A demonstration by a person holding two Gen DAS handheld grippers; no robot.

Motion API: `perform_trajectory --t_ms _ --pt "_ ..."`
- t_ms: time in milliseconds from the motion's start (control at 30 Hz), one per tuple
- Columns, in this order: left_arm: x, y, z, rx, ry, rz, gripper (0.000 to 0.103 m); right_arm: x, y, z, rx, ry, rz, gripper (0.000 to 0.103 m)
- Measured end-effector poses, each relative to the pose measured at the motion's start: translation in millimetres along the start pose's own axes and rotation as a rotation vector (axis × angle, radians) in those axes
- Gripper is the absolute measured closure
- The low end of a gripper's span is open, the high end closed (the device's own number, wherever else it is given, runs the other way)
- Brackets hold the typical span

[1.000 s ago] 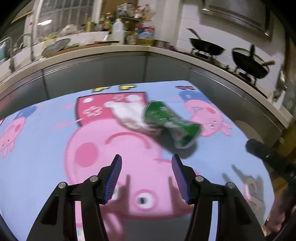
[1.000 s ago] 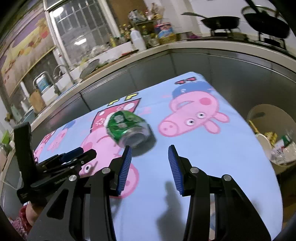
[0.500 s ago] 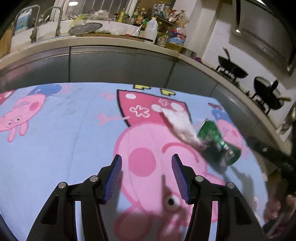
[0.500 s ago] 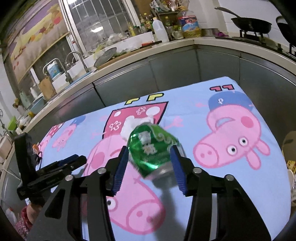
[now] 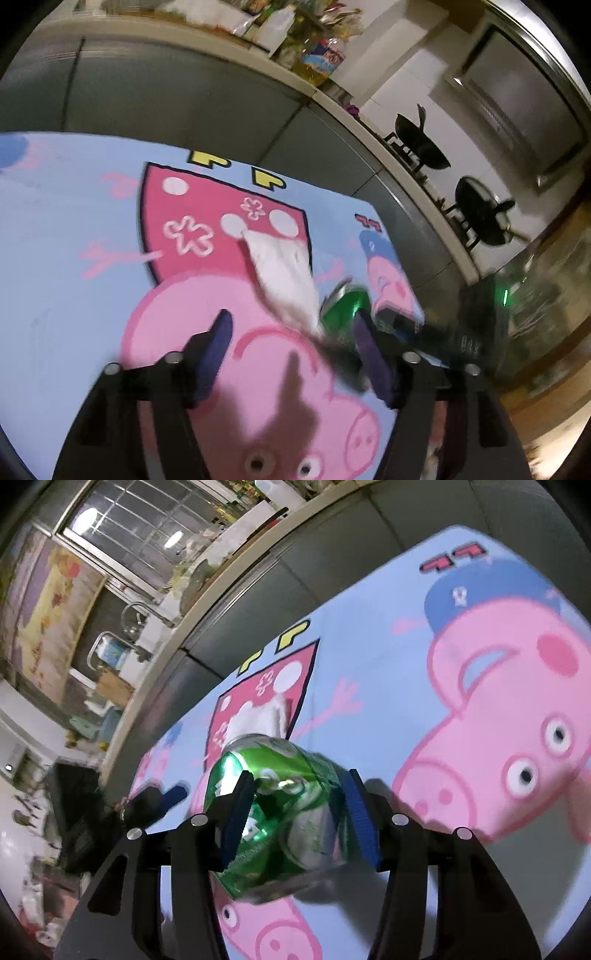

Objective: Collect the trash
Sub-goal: 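Grasp white tissue with left tool while right tool grasps green can, then carry tissue with left tool while right tool carries can to bin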

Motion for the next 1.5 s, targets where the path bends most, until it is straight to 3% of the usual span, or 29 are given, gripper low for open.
perform_trajectory --t_ms 133,200,267,300,333,367,633,767,867,1133,1300,1500 --pt "-2.4 -35.6 -13.6 -0.087 0.065 0.044 0.035 -6.1 -6.2 16.8 -0.022 -0.009 -0.079 0.051" --pt "-3.1 -52.2 -13.5 -0.122 0.086 0.046 0.041 -12.9 -8.7 24.5 -0.029 -0.001 -0.106 0.051" --pt "-0.9 -66.0 -9.4 -0.149 0.090 0.042 0.064 -20.6 -10.5 30.5 -0.031 0.024 -0.107 0.051" --pt "-0.1 -68.2 -7.2 -0.152 0.087 0.039 0.070 -23.7 -11.3 32.6 -0.031 0.034 -0.104 0.052" --pt "2.0 -70.2 -3.1 -0.157 0.082 0.038 0.085 -26.3 -11.2 34.4 -0.028 0.044 -0.101 0.055" --pt "3.9 -70.1 1.1 -0.157 0.081 0.040 0.089 -29.8 -10.7 36.2 -0.021 0.058 -0.093 0.057" --pt "8.8 -26.5 33.1 -0.093 0.081 0.083 0.092 -55.6 19.5 65.7 0.007 0.131 -0.086 0.070" --pt "7.6 -3.0 58.4 -0.073 0.070 0.081 0.092 -62.0 41.8 93.2 0.005 0.107 -0.116 0.081" --pt "2.3 17.2 74.7 -0.053 0.077 0.072 0.092 -60.9 58.9 115.1 0.008 0.077 -0.136 0.083" --pt "-9.1 70.5 98.2 -0.021 0.083 0.067 0.092 -55.2 91.0 164.4 -0.007 0.032 -0.124 0.083" --pt "-4.6 79.2 135.9 -0.089 0.042 0.061 0.092 -59.5 101.3 194.1 -0.034 0.024 -0.115 0.082" --pt "0.9 71.9 174.5 -0.164 0.017 0.056 0.092 -62.5 103.4 206.8 -0.053 0.058 -0.085 0.072"
Point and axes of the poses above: each gripper's, at about its wrist camera, not at the fingertips, and y roughly against the way its jaws point, x to its right, z to its underside, the point moved 9 cm from there along -y, roughly the way its jaws point, and after that the axes turned 9 degrees about y, right-handed, at the moved point
